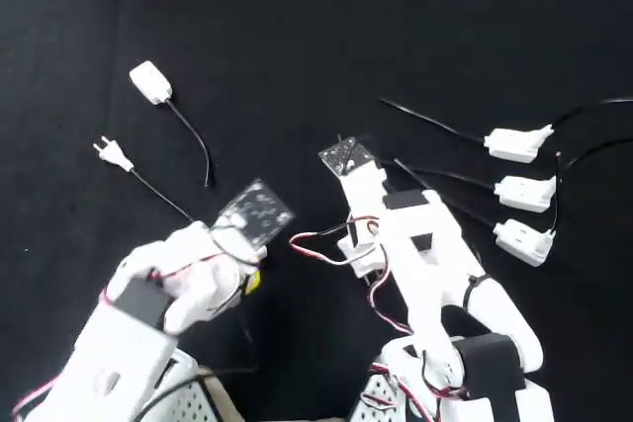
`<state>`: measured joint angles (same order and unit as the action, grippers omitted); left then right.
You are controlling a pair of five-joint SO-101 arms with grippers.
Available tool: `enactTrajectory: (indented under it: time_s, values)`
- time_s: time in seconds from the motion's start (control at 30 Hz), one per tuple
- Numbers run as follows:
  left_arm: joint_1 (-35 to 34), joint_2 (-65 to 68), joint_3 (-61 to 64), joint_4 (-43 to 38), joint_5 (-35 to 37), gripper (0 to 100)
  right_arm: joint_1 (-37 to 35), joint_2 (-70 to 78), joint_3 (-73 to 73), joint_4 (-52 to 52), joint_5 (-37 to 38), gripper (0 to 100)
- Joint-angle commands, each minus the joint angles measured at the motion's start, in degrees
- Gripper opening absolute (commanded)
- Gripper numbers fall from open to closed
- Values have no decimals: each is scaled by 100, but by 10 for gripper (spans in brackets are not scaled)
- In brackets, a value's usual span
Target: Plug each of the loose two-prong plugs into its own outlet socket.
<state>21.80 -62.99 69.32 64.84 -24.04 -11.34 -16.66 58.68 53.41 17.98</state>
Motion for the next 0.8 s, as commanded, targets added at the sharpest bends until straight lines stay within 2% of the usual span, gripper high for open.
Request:
enactTrajectory:
  time_s: [0.0,0.13,0.27,0.43,0.57,0.63,0.77]
  values:
    - [92,1064,-321,-510,-299,182,114,22,75,-105,9,15]
    - [-277,1776,-330,-1143,-598,182,88,4,163,-193,0,15]
    - [-813,2347,-620,-1354,-932,183,88,4,154,-193,0,15]
    - [-892,3042,-681,-1908,-932,183,88,4,154,-193,0,15]
    - [-945,3033,-980,-1767,-1002,184,88,4,154,-193,0,15]
    - [-945,3095,-1007,-1785,-1196,223,88,4,163,-193,0,15]
    - [-954,3332,-919,-1785,-1670,374,88,4,163,-193,9,15]
